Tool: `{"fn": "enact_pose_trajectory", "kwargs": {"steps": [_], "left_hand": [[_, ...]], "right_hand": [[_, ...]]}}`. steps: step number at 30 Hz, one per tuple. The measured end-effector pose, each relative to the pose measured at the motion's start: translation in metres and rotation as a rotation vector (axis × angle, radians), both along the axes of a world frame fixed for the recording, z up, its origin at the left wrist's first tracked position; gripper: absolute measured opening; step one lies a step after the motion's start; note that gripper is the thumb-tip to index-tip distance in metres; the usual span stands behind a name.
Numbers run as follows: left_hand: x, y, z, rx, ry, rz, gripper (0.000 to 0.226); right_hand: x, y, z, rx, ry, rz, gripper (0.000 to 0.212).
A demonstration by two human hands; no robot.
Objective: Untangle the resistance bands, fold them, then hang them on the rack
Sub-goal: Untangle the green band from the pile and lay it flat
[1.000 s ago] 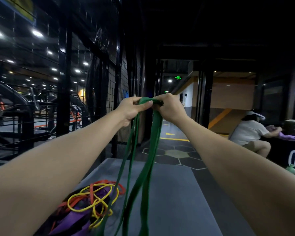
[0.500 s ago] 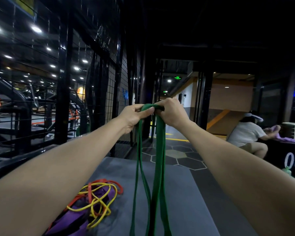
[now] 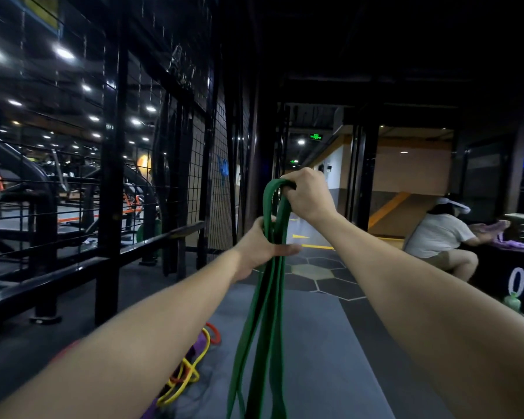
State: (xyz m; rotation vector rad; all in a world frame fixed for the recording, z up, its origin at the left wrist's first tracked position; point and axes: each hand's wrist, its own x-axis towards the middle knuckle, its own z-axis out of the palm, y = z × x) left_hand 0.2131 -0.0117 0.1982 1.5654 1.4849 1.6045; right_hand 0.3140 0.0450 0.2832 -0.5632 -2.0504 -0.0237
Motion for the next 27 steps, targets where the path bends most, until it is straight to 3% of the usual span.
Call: {"fn": "enact_pose_trajectory", "kwargs": {"steps": [2, 6, 12, 18, 20, 24, 27], "left_hand": [[0.005, 0.009, -0.016, -0.031, 0.032, 0.032, 0.082], [0.013, 0.020, -0.045, -0.078, 0.006, 0.085, 0.056], [0.006, 0.012, -0.082, -0.260, 0.316, 0.042, 0.038], [0.010, 0.007, -0.142, -0.437, 0.442, -0.002, 0.022], [0.013, 0.012, -0.155, -0.448, 0.438, 0.018, 0.018], [-0.004, 0.034, -0.153, -0.375, 0.412, 0.183, 0.034], [-0.039, 0.047, -0.126, -0.354, 0.528, 0.267, 0.017]], "right_hand": [[0.004, 0.001, 0.003, -0.008, 0.006, -0.002, 0.025], [0.023, 0.005, 0.005, -0.017, 0.019, -0.048, 0.022], [0.062, 0.021, -0.006, -0.096, 0.094, -0.137, 0.024], [0.094, 0.041, -0.026, -0.255, 0.196, -0.217, 0.021], [0.104, 0.051, -0.035, -0.316, 0.230, -0.251, 0.022], [0.123, 0.085, -0.072, -0.484, 0.322, -0.320, 0.022], [0.122, 0.118, -0.113, -0.646, 0.457, -0.335, 0.025]]}}
